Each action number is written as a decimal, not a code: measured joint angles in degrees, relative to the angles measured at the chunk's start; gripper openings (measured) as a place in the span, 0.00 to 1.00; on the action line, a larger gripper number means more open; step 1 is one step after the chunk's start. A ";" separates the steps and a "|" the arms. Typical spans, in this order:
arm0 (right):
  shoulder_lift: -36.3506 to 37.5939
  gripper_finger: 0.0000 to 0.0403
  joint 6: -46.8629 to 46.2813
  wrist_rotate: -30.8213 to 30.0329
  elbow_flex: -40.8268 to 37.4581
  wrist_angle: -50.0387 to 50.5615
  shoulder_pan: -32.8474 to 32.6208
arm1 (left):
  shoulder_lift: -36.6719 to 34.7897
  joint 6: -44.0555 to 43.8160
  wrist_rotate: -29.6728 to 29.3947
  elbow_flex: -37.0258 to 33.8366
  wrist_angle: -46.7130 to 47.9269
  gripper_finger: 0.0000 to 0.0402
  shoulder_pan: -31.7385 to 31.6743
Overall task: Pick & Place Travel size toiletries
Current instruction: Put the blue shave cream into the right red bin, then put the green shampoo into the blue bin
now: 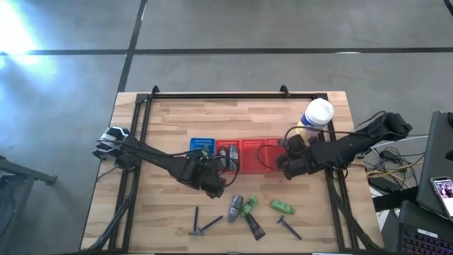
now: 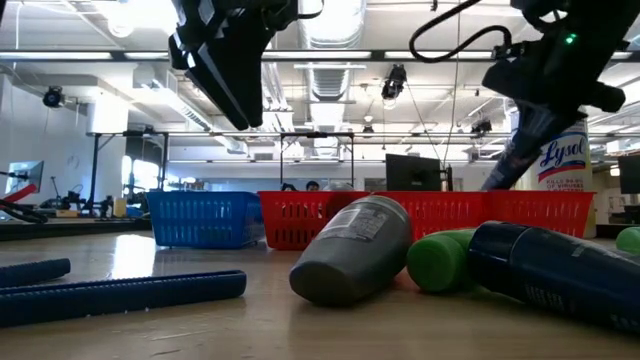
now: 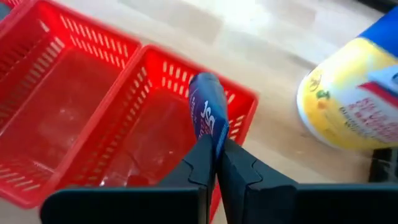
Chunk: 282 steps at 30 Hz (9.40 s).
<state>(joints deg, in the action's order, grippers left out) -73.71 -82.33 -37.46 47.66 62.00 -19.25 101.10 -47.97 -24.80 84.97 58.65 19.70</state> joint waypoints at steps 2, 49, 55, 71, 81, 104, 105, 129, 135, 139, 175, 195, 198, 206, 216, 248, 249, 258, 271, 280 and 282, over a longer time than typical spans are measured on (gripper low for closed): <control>-1.12 0.04 0.09 1.27 -0.06 -1.49 -0.14 | 0.00 0.00 0.10 -0.02 -0.15 0.52 0.00; 9.57 0.92 8.06 14.42 -0.20 0.74 -19.22 | 27.46 5.95 16.93 24.75 -19.18 0.52 -2.12; 9.57 0.92 15.10 21.56 -0.78 -3.04 -24.75 | 24.51 10.61 16.30 25.47 -6.62 0.52 -1.69; -10.91 0.92 15.66 18.02 -3.75 -26.87 -30.80 | 3.99 12.78 16.28 -3.00 -10.21 0.52 2.27; -20.37 0.86 5.91 22.23 -2.16 -31.56 -27.17 | -15.38 11.01 14.41 -24.67 -21.49 0.52 2.54; -20.26 0.89 30.23 26.55 4.86 -26.73 -14.25 | -30.77 8.44 11.31 -39.28 -23.71 0.52 2.47; -20.26 0.90 33.18 26.06 4.87 -27.27 -14.03 | -30.75 8.57 11.29 -39.32 -23.73 0.52 2.38; -20.91 0.36 48.64 38.31 1.62 -31.96 -6.62 | -30.75 15.73 10.00 -39.36 -24.68 0.52 0.85; -18.29 0.29 46.68 40.33 6.92 -29.24 -3.74 | -30.69 34.38 9.67 -39.36 -34.16 0.52 0.85; -17.18 0.29 46.14 45.82 13.41 -29.39 1.96 | -29.69 55.22 9.35 -39.36 -44.73 0.52 0.85; -22.86 0.38 54.15 58.34 31.71 -27.92 13.13 | -12.09 95.30 -2.12 -31.60 -73.55 0.29 0.02; -15.13 0.77 51.12 27.98 31.64 -16.05 13.87 | -22.36 20.39 -24.58 -31.92 -25.99 0.21 2.14; -13.45 0.82 46.82 22.06 31.44 -14.28 13.76 | -23.17 -6.86 -24.46 -31.96 -18.11 0.21 4.29; -11.80 0.88 43.08 15.83 31.16 -13.72 13.83 | -19.57 -38.79 -23.65 -34.39 -12.57 0.21 6.15; -11.85 0.89 42.84 14.95 30.53 -12.76 13.77 | -13.96 -41.53 -22.66 -36.28 -15.18 0.34 3.59; -32.11 0.84 84.56 39.57 19.02 -29.81 -3.26 | -18.12 7.82 -4.21 -29.59 -28.09 0.63 15.73; -33.38 0.83 85.74 39.96 19.88 -29.88 -3.26 | -18.12 7.82 -4.20 -29.58 -28.15 0.63 15.81; -41.88 0.67 88.80 42.63 26.62 -25.26 -3.23 | -18.51 6.94 -2.93 -29.73 -27.52 0.63 16.01; -33.35 0.33 85.82 47.22 27.56 -19.04 1.93 | -19.63 22.06 -5.33 -28.60 -24.58 0.63 17.08; -28.90 0.41 72.62 56.48 34.10 -20.83 11.58 | -18.11 73.13 -15.94 -35.02 -53.18 0.63 13.78; -28.90 0.40 72.88 56.53 35.76 -20.89 12.45 | -17.42 76.98 -12.78 -36.61 -58.21 0.63 11.63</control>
<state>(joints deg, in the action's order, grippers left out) -102.61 -9.45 19.07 83.42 41.10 -6.80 83.68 29.02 -37.59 48.35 0.43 31.34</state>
